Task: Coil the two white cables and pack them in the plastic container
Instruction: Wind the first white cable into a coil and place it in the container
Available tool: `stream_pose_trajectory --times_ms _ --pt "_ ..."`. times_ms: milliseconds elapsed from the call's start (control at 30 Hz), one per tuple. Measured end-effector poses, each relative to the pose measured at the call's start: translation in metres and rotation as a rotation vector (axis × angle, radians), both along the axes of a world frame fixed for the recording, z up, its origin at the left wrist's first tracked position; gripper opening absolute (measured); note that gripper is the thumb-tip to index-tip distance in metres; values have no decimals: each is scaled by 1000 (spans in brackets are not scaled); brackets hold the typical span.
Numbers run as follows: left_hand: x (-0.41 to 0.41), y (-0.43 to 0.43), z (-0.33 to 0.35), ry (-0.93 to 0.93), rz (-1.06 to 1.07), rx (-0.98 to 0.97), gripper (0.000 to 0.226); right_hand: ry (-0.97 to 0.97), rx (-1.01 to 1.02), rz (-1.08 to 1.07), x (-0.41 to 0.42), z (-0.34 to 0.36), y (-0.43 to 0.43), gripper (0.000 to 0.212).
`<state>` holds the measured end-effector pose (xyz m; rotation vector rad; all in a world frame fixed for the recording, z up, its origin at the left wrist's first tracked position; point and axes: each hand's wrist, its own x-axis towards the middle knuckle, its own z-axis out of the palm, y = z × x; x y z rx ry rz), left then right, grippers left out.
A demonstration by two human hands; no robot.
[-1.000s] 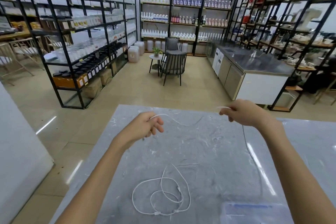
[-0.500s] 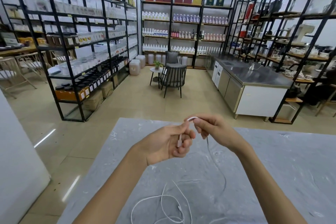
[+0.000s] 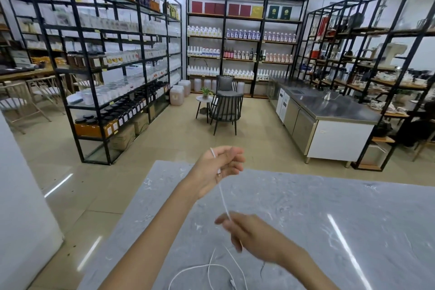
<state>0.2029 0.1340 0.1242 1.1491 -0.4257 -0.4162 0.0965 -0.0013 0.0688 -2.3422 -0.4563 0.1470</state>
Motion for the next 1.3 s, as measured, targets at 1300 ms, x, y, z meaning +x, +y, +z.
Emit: stream_pose_trajectory --times_ms 1300 --pt "-54 -9 6 -1 -432 41 102 -109 677 -216 41 29 -4 16"
